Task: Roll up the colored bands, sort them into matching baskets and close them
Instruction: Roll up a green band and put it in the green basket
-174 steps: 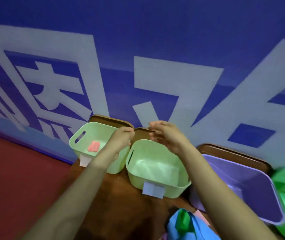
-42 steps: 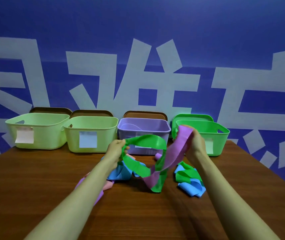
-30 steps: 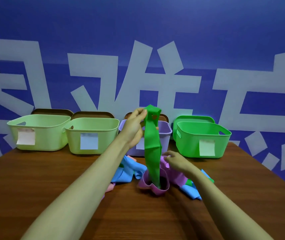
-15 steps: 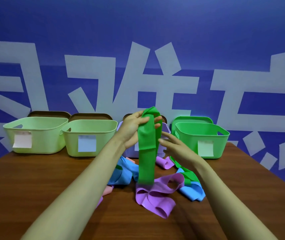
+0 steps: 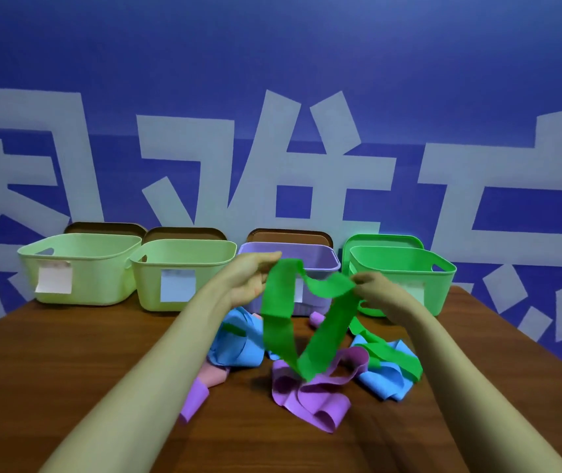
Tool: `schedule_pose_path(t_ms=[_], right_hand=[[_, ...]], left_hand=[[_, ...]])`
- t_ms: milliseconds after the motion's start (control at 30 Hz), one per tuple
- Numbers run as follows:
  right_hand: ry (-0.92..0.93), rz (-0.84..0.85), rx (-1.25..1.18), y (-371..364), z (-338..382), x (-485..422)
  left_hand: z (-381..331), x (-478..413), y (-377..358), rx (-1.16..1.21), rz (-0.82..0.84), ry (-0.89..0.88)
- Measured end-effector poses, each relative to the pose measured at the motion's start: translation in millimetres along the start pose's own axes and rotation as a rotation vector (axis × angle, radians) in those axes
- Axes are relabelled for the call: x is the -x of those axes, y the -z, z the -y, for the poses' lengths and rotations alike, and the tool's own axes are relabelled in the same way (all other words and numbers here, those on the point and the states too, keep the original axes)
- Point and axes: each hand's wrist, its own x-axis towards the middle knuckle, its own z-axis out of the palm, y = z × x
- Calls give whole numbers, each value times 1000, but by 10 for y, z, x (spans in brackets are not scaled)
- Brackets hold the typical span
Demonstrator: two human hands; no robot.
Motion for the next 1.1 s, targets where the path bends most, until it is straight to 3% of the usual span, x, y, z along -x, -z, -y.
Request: schedule_pose_path(t_ms=[33, 100, 167, 267, 300, 500, 700, 800, 867, 933, 1100], right_hand=[[7, 88, 123, -12, -19, 29], [57, 205, 132, -76, -30, 75], [164, 178, -65, -167, 29, 133], [151, 202, -518, -269, 142, 212], [164, 209, -533, -275, 171, 245], [326, 123, -416, -310, 124, 298], [387, -3, -536, -245, 261, 323], [390, -61, -491, -184, 330, 306], [409, -70, -446, -155, 372, 312], [431, -73, -429, -131, 409, 324], [512, -136, -362, -60, 541, 349]], left_hand=[[-32, -10, -27, 24, 10, -26], [-75, -19, -86, 18, 45, -48], [-90, -26, -137, -57, 75, -39], [-65, -25, -223, -73, 83, -46], [-49, -36, -230, -64, 81, -49], [40, -80, -188, -118, -67, -97], [187, -11, -137, -558, -158, -39], [230, 13, -144, -657, -270, -319], [238, 66, -187, -529, -168, -464], [271, 101, -226, -558, -45, -524], [325, 10, -273, -575, -10, -554]])
